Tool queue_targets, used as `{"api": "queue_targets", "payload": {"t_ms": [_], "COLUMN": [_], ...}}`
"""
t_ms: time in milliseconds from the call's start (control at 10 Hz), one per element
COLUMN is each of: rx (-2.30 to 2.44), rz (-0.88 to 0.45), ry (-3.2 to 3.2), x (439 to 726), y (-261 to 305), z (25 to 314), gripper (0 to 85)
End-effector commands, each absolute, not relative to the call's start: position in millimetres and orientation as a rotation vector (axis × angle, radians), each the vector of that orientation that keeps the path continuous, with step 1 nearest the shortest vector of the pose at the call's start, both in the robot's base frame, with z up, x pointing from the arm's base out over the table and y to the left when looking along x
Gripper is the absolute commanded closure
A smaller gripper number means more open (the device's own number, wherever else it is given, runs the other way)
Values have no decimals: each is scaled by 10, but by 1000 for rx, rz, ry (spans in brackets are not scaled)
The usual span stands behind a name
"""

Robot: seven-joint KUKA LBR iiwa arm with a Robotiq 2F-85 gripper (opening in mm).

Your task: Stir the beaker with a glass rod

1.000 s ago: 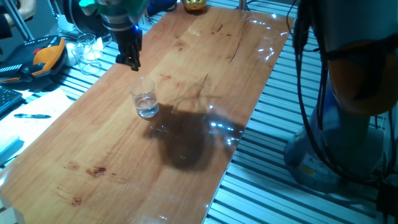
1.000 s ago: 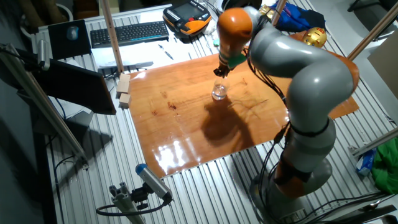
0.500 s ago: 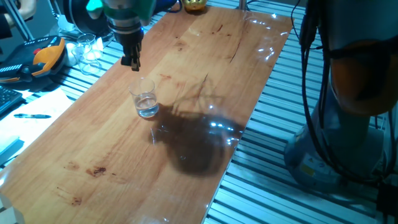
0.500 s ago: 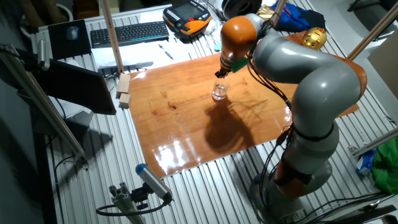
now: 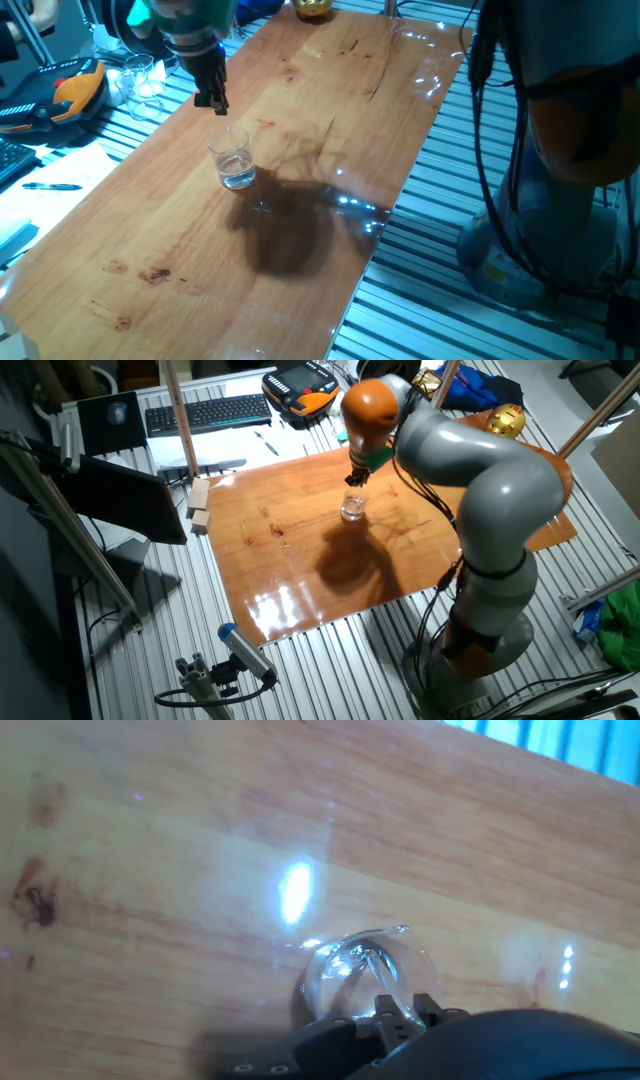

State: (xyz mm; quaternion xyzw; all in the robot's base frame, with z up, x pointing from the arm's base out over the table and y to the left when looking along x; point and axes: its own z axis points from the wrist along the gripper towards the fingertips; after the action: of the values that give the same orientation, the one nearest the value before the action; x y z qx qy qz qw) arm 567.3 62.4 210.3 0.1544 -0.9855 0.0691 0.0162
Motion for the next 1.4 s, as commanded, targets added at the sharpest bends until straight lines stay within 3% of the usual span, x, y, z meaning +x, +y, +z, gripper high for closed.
{"api": "queue_targets", "payload": {"t_ms": [0,300,500,800,1000,1300], "rx": [370,74,30,429,441,285], "rz": [129,-87,-124,166,207,137], "ry": [-3047,-3098,-3184,-3119,-3036,-3082], "x": [5682,5694,5704,5720,5704,5691], "y": [631,671,690,708,720,736], "z": [2093,2084,2101,2167,2210,2133], "gripper": [850,850,850,850,850,850]}}
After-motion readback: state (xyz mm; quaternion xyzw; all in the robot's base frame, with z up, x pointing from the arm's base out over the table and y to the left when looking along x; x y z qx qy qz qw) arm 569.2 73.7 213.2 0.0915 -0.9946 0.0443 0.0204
